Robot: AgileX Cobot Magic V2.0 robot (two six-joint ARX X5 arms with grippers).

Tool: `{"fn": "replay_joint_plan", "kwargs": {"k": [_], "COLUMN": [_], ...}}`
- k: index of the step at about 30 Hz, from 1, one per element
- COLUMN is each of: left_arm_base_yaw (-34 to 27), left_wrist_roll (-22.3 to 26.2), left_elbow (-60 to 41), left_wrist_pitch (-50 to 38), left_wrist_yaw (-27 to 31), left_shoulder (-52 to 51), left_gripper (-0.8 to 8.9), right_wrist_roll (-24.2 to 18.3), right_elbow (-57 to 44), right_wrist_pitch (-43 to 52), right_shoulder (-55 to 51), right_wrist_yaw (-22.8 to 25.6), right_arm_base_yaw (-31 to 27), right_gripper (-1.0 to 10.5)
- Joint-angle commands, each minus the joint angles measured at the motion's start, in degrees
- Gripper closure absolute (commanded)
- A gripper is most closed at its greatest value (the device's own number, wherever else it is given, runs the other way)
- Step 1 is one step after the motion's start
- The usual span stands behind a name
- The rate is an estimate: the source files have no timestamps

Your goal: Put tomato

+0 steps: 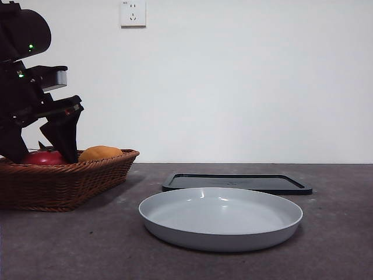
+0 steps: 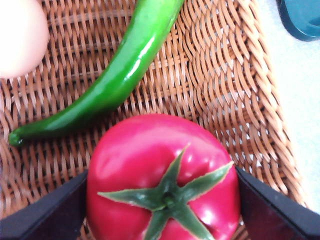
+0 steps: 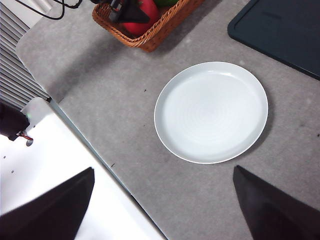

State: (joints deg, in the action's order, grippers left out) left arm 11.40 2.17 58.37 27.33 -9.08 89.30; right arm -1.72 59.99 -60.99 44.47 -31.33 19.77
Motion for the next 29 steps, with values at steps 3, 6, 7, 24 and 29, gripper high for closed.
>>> {"fn": "replay_joint_plan", "kwargs": {"k": [3, 6, 7, 24, 29], "left_arm_base_yaw": [0.8, 1.8, 2.4, 27.3, 31.5], "left_wrist_roll": [-0.3, -0.3, -0.3, 0.2, 0.8], "left_elbow": [4.7, 7.7, 8.8, 13.0, 13.0], "left_wrist_pitch": [2.4, 5.6, 6.9, 7.9, 3.1], "left_wrist_yaw": [-0.6, -2.3, -3.1, -5.7, -5.2], "left_shoulder": [-4.0, -7.2, -8.3, -7.2, 0.3], "left_gripper": [4.17, 4.16, 4.16, 4.16, 4.16], "right_wrist_roll": [-0.2, -0.2, -0.2, -0.2, -0.2], "right_elbow": [0.9, 0.9, 0.9, 0.9, 0.9], "right_wrist_pitch": [0.6, 0.6, 0.7, 1.3, 1.2], "right_shoulder": [0.4, 0.4, 0.4, 0.4, 0.4], "right_wrist_yaw": [-0.2, -0.1, -0.1, 0.1, 0.1], "right_arm_base_yaw": [0.3, 0.2, 0.2, 0.2, 0.2], "right_gripper": [5.0, 5.0, 5.0, 5.0, 5.0]}}
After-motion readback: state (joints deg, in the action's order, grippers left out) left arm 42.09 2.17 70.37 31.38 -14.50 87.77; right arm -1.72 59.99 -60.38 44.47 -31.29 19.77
